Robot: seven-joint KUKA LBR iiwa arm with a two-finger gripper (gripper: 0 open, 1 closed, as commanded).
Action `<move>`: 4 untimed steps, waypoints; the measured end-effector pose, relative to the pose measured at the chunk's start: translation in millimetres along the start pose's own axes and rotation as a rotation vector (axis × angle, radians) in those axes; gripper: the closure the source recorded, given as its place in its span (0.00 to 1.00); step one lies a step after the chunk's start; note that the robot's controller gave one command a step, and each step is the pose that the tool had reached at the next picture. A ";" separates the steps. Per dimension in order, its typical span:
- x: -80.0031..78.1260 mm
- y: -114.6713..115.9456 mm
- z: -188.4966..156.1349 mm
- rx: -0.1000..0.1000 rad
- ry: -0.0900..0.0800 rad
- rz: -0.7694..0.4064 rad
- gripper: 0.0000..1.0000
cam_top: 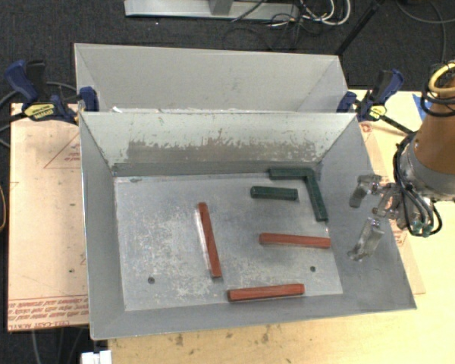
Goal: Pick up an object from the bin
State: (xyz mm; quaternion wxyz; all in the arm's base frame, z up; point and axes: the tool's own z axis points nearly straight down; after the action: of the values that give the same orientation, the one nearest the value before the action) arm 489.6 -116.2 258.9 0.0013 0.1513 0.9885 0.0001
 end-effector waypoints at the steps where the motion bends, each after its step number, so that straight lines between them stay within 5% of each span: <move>1: -54.5 36.2 113.7 0.000 0.007 0.092 0.00; 2: -42.4 49.2 193.3 0.000 0.008 0.195 0.00; 3: -44.5 48.7 188.9 -0.001 0.003 0.196 1.00; 4: -41.6 53.4 66.5 -0.002 -0.005 0.228 1.00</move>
Offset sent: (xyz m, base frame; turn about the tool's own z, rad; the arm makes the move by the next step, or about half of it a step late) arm 0.0629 0.0159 -0.1085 0.0958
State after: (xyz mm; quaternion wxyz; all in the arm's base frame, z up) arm 545.4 -77.7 192.5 0.0038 0.2627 0.9649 0.0009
